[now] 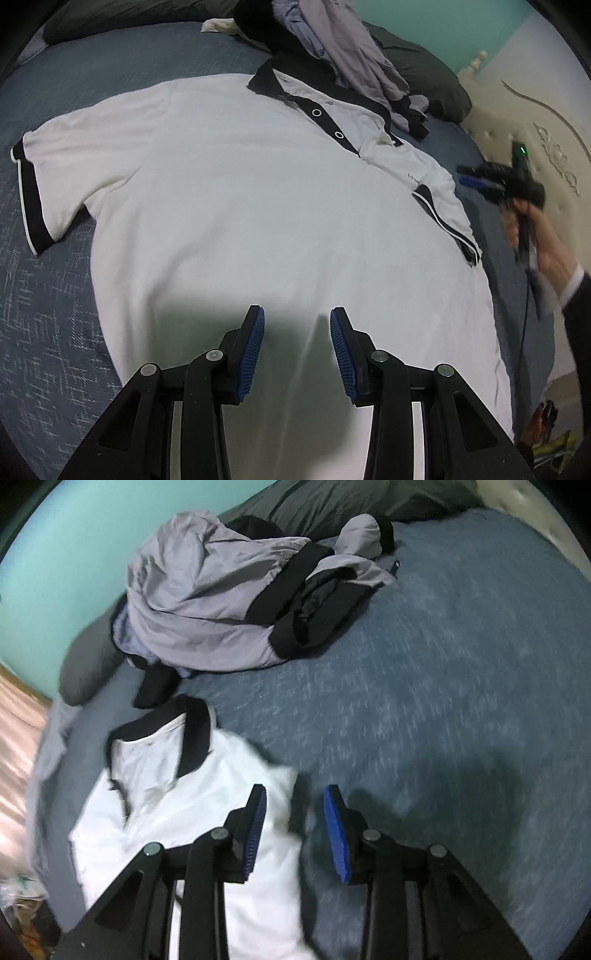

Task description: Fold clothes

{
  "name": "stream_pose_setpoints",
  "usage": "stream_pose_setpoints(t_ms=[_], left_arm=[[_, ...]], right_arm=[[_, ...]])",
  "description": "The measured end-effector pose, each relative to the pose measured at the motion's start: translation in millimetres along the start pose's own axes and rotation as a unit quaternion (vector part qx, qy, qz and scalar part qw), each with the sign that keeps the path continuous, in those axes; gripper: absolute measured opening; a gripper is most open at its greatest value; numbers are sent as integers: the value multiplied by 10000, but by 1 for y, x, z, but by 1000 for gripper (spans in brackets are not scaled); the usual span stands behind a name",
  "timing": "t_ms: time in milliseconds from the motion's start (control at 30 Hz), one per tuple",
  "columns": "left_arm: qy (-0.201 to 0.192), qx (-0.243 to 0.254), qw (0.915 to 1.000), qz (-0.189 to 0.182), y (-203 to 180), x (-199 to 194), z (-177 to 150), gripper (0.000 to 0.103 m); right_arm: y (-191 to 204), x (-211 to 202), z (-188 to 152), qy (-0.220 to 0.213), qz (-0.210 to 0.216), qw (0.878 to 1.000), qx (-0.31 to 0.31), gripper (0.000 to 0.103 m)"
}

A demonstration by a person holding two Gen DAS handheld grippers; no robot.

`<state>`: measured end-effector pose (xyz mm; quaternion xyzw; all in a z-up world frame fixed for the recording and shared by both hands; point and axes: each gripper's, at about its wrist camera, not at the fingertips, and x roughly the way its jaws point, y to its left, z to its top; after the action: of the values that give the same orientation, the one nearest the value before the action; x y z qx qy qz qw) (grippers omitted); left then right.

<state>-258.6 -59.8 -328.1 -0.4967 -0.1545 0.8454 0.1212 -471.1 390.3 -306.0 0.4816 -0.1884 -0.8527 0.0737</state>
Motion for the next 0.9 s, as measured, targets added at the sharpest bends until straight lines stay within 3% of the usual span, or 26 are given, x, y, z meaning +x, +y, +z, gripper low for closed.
stream_pose_setpoints(t_ms=[167,400,633,900], left_arm=[[-80,17,9999,-105,1,-8,2,41],[-49,-20,9999,-111,4,-7,1,41],[22,-15,10000,-80,9,-1,-4,41],[50,-10,10000,-66,11,2,-6,41]], right_arm=[[15,17,17,116,-78,9990,-434,33],[48,45,22,561,-636,9881,-1282,32],[59,61,25,639,-977,9803,-1595,3],[56,63,39,300,-1348,9779,-1567,1]])
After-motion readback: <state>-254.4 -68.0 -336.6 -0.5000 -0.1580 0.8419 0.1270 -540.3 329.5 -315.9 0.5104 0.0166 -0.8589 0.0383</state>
